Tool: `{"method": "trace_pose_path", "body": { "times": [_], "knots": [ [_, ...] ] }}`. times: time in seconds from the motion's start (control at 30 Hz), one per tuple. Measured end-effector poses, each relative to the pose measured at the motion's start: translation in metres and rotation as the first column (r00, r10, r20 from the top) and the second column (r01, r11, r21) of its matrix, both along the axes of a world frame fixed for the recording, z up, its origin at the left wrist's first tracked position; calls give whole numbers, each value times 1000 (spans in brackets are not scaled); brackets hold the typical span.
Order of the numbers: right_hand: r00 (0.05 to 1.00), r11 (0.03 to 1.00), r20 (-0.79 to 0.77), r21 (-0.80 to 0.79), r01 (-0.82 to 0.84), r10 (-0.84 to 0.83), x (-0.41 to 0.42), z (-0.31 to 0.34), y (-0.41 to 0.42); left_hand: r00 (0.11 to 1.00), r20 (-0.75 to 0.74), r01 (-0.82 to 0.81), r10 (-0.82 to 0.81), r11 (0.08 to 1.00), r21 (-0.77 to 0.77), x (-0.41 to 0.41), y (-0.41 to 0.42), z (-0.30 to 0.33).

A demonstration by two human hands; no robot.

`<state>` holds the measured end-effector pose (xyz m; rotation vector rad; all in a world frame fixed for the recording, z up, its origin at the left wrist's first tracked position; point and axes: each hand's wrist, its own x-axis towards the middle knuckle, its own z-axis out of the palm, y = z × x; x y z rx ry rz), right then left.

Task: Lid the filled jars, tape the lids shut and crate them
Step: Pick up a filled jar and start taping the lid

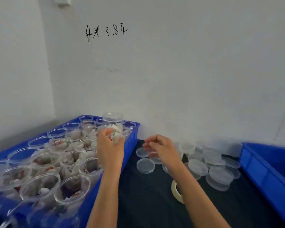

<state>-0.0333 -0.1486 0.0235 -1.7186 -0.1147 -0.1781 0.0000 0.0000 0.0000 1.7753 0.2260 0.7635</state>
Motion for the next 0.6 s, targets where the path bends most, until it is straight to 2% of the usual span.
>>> {"method": "trace_pose_path", "body": {
  "times": [0.1, 0.23, 0.43, 0.6],
  "knots": [
    [1000, 998, 18, -70, 5, -4, 45, 0, 34, 989, -51, -145, 142, 988, -60, 25, -4, 2],
    [995, 995, -57, 67, -79, 83, 92, -10, 72, 962, -233, -161, 140, 984, -76, 54, -11, 2],
    [991, 991, -57, 49, -121, 124, 131, -25, 91, 960, -203, -220, 194, 969, -114, 80, -8, -9],
    [984, 983, -66, 84, -162, 168, 145, -33, 90, 976, -186, -134, 115, 987, -92, 95, 2, -23]
  ]
}}
